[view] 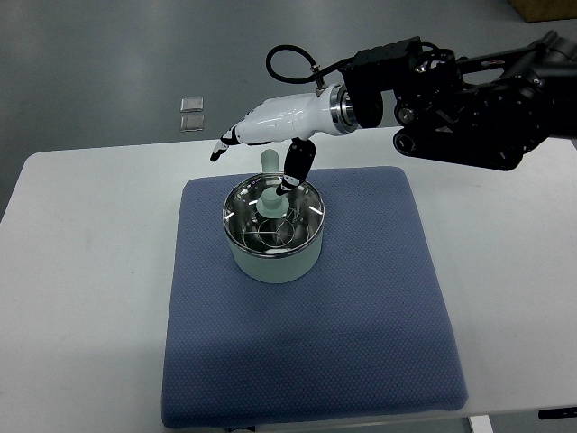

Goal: Open lid and place right of pot
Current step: 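Lower the right hand onto the lid's green knob, then close the right hand fingers around the green lid knob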

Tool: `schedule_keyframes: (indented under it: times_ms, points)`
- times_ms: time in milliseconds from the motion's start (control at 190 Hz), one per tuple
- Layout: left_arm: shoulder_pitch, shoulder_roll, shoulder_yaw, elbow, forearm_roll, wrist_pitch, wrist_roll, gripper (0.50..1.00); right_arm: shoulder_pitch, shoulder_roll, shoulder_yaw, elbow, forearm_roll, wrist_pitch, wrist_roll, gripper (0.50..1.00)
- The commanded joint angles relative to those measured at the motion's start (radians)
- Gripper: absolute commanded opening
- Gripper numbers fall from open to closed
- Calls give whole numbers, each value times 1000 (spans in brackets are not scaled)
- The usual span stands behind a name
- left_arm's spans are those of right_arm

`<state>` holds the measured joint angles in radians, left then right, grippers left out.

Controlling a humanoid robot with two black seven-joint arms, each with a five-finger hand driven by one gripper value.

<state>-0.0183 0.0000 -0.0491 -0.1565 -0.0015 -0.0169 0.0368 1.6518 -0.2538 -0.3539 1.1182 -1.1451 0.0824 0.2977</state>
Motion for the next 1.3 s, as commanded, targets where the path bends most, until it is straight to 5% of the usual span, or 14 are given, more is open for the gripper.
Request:
schedule_keyframes:
  times_ms: [0,1292]
  points:
    - [0,0,0,0,0,0,0,1000,-4,10,-31,0,-12,-24,0,872]
    - [0,0,0,0,0,0,0,1000,-9,56,-123,-18,-79,-64,-31,725]
